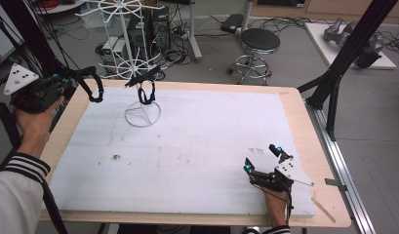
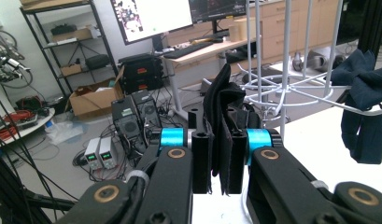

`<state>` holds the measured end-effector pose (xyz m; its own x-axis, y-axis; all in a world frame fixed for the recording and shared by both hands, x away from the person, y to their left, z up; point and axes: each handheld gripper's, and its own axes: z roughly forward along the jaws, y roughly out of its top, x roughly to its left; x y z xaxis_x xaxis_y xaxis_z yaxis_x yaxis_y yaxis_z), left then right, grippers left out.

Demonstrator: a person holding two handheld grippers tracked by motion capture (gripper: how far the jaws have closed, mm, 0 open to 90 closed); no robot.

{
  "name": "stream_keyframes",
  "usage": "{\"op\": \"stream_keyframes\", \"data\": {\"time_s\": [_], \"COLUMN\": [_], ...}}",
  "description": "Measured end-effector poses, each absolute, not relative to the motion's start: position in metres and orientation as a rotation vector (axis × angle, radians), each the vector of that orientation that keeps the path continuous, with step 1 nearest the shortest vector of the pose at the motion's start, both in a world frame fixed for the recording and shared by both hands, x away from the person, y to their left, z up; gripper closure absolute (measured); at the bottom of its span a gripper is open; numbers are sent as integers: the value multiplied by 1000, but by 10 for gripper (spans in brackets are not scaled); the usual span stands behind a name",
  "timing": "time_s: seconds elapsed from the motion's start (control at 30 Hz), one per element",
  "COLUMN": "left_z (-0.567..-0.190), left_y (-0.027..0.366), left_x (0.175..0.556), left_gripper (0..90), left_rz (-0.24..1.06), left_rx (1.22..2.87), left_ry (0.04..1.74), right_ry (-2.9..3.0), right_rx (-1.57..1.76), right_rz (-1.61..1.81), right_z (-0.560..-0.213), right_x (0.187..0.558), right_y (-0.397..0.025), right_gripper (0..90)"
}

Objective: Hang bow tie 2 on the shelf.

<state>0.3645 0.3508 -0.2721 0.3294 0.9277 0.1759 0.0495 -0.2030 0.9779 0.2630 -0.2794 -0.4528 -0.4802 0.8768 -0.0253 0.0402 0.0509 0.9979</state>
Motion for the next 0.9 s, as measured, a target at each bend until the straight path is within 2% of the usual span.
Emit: {"op": "stream_keyframes", "data": {"time_s": [0.9], "left_z": [-259], "left_y": [320], "left_x": [384], "left_gripper": [849], "left_rz": [1078], "left_rx": [1607], "left_ry": [905], "right_ry": [1628], "right_rx": [940], "right_rz": [1509], "right_z": [-453], "right_x": [263], "right_y": [-280], "right_gripper": [16]}}
